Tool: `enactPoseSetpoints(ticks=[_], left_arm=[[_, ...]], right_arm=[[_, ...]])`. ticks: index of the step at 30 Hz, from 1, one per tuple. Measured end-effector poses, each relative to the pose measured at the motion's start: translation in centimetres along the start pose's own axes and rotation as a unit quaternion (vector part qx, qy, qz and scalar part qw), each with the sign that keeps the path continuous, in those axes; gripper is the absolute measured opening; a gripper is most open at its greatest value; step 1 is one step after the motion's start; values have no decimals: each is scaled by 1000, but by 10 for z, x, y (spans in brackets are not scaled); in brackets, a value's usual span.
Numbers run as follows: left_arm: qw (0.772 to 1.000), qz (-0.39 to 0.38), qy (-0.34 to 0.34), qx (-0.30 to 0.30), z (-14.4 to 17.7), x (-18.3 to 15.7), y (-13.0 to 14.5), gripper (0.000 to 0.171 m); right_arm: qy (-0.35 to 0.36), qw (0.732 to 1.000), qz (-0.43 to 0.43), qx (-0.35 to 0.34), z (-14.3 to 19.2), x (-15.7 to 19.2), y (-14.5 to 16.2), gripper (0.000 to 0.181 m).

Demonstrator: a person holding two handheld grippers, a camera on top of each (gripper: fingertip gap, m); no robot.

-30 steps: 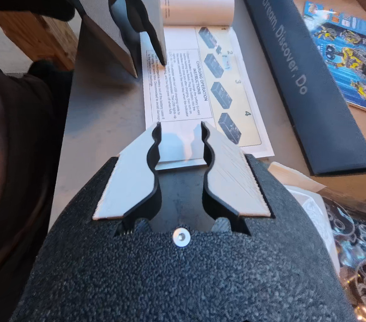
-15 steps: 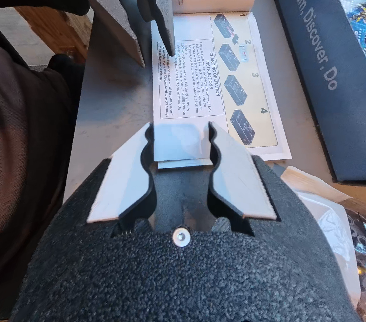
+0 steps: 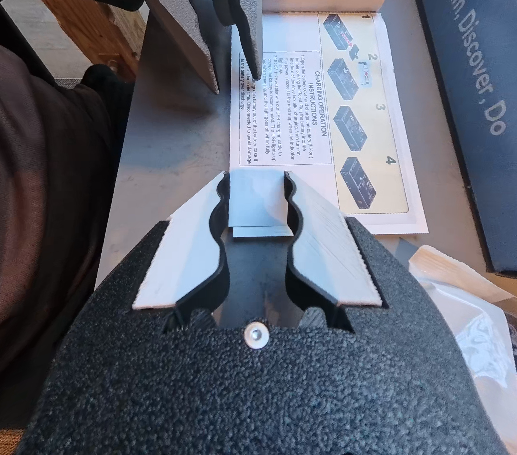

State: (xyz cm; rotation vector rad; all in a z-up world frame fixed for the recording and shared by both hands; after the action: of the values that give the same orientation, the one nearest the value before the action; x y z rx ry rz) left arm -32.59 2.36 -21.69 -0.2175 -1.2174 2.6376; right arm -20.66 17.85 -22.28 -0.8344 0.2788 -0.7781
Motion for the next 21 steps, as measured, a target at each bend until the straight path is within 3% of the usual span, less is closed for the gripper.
enactPoseSetpoints(ticks=[14,21], left_arm=[[1000,-3,0,9,-2,0,0,26],[1000,-3,1,8,-2,0,0,26]], right_arm=[[-7,1000,-10,-2,-2,-1,-2,37],[-20,1000,-14,-3,-2,-1,-2,23]])
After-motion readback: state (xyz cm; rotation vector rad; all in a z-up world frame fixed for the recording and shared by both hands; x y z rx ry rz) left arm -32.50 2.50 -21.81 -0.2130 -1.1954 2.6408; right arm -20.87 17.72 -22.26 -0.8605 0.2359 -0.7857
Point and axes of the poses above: each gripper's, where its closed fingertips meet, z back along the fingers, y out of its underside, x = y × z across the jaws, the point moved 9 cm from there along z, back along the fingers, and after that the axes turned 6 degrees about -y, right-handed, at the moved point
